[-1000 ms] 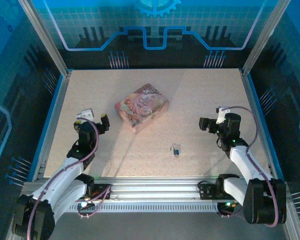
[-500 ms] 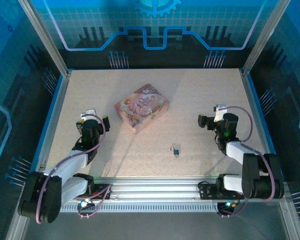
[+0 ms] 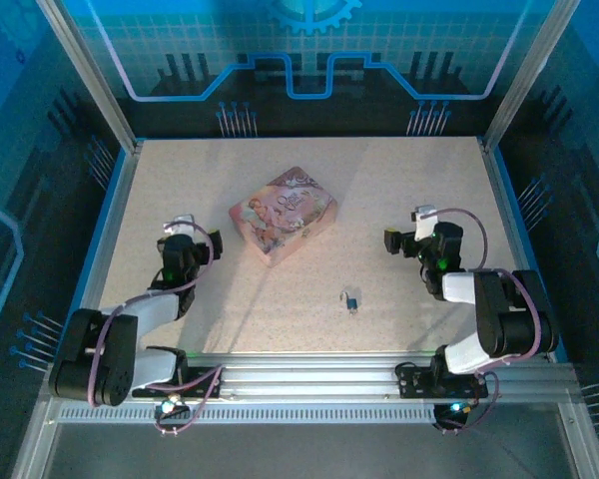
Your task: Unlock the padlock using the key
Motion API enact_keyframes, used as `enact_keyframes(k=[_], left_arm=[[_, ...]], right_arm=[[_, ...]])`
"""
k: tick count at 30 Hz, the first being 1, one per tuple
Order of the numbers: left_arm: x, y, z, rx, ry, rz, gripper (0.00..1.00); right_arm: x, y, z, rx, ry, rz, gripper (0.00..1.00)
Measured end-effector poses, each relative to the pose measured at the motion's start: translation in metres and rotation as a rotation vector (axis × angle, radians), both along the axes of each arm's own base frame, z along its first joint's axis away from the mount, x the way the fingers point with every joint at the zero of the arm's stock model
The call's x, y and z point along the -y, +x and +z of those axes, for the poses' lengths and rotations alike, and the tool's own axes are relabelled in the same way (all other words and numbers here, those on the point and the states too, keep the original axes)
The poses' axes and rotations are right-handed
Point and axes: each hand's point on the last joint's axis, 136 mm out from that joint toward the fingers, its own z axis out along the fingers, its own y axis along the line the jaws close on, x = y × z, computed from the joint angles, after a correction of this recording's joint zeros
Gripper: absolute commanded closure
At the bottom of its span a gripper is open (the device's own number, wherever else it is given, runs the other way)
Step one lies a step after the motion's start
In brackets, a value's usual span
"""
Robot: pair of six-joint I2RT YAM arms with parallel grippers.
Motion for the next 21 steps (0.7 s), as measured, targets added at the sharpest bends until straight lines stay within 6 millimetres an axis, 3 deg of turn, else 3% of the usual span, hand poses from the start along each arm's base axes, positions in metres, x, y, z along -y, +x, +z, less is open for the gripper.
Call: enact_keyframes(k=[6,13,21], left_arm=[[0.006,0.017,-0.003,0.029,0.008,-0.034,0.01],[0.009,0.029,-0.024,0.028,0.023,-0.058,0.01],[0.004,0.040,-0.010,0.072,0.009,-0.062,0.01]], right_arm=[[0.000,0.004,0.004,0.014,-0.022,-0.009,0.00],[0.003,0.004,0.004,0.015,-0.032,-0.023,0.00],[0.003,0.005,0.004,0.016,-0.036,-0.022,0.00]])
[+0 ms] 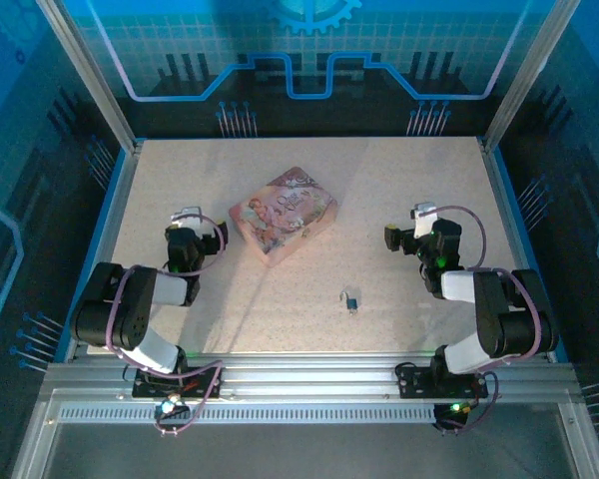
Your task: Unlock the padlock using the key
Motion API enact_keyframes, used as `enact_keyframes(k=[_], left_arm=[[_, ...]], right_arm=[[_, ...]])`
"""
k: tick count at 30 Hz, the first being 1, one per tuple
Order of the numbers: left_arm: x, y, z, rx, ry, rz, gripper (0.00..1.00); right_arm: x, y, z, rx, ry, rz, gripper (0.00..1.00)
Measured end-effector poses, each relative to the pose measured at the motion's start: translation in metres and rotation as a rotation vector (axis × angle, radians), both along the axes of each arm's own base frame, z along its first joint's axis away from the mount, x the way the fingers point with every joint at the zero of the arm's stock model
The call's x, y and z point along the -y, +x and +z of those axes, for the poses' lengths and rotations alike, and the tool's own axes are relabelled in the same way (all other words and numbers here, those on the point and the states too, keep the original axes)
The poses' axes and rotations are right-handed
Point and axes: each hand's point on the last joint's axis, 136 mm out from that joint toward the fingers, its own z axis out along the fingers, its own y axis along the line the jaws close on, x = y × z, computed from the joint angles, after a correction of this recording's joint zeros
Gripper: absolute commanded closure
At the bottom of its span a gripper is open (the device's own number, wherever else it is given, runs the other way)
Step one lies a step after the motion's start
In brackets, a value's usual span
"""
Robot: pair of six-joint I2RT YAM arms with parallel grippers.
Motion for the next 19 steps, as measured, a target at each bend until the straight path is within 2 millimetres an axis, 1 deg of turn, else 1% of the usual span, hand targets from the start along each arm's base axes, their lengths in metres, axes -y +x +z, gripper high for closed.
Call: enact_keyframes(k=[19], left_arm=[[-0.0002,0.0005,0.0002,0.001,-0.006,-0.007,0.01]], right_arm=[[-0.0006,0.0003,-0.0001,0.000,-0.011,-0.010,0.00]])
